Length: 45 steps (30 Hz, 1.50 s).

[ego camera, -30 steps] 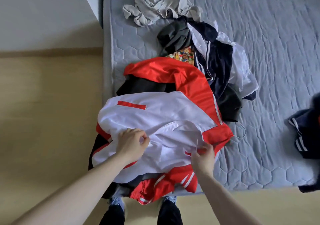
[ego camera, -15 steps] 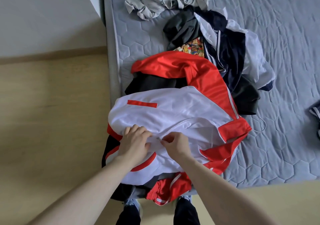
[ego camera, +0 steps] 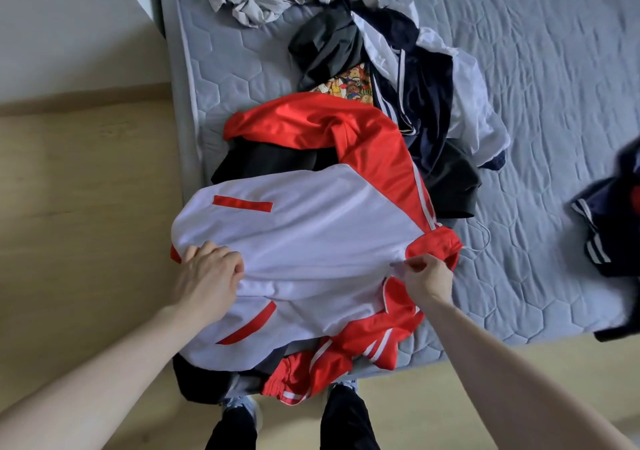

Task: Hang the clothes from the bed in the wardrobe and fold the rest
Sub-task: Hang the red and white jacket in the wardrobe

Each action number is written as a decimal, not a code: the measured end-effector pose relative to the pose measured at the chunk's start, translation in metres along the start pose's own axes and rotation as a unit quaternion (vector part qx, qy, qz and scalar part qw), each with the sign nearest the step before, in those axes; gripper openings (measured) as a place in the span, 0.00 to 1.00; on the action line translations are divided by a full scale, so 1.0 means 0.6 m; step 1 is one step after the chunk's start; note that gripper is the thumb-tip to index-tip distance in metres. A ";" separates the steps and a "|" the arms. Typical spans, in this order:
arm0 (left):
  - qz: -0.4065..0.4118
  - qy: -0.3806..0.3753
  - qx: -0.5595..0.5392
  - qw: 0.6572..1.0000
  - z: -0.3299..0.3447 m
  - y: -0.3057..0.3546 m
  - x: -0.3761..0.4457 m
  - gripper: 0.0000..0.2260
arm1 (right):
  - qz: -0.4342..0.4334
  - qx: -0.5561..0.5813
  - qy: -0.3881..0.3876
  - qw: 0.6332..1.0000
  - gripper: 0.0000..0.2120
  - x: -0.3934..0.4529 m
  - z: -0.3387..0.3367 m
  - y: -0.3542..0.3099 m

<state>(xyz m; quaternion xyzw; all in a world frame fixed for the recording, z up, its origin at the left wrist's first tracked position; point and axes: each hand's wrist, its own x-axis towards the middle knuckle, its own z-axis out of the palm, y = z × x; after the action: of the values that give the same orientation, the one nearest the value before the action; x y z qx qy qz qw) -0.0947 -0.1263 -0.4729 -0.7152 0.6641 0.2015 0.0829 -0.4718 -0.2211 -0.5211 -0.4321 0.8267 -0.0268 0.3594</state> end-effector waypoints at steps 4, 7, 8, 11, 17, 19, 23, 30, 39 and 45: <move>-0.005 -0.034 -0.002 0.999 -0.008 0.037 0.026 0.04 | 0.052 0.040 0.044 0.997 0.10 0.022 -0.023 0.057; -0.003 -0.053 -0.025 0.998 -0.018 0.073 0.052 0.08 | 0.143 0.084 0.091 0.982 0.20 0.037 -0.026 0.105; 0.002 -0.053 -0.034 0.998 -0.019 0.088 0.062 0.09 | 0.184 0.104 0.075 0.975 0.24 0.047 -0.025 0.119; 0.014 -0.049 -0.052 0.997 -0.021 0.137 0.092 0.10 | 0.233 0.191 -0.051 0.952 0.16 0.074 -0.014 0.140; 0.032 -0.036 -0.083 0.995 -0.034 0.210 0.123 0.09 | 0.168 0.238 -0.027 0.956 0.17 0.077 0.005 0.136; 0.036 -0.036 -0.090 0.995 -0.052 0.226 0.124 0.09 | 0.120 0.247 0.030 0.961 0.21 0.053 -0.011 0.119; 0.043 -0.004 -0.135 0.990 -0.120 0.255 0.098 0.11 | 0.008 0.294 0.058 0.954 0.21 -0.029 -0.087 0.054; 0.021 0.142 -0.214 0.966 -0.312 0.289 0.000 0.23 | -0.152 0.293 -0.002 0.944 0.26 -0.161 -0.294 -0.081; 0.049 0.303 -0.130 0.943 -0.631 0.269 -0.128 0.30 | -0.393 0.213 -0.170 0.878 0.24 -0.381 -0.539 -0.291; -0.023 0.335 -0.217 0.917 -0.816 0.214 -0.303 0.06 | -0.530 0.109 -0.205 0.816 0.22 -0.510 -0.659 -0.454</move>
<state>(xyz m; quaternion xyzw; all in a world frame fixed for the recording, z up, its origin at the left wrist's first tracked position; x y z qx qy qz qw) -0.1405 -0.1623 0.0615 -0.7566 0.5759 0.0875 -0.2971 -0.4140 -0.2720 0.0432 -0.7568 0.3689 -0.2137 0.4955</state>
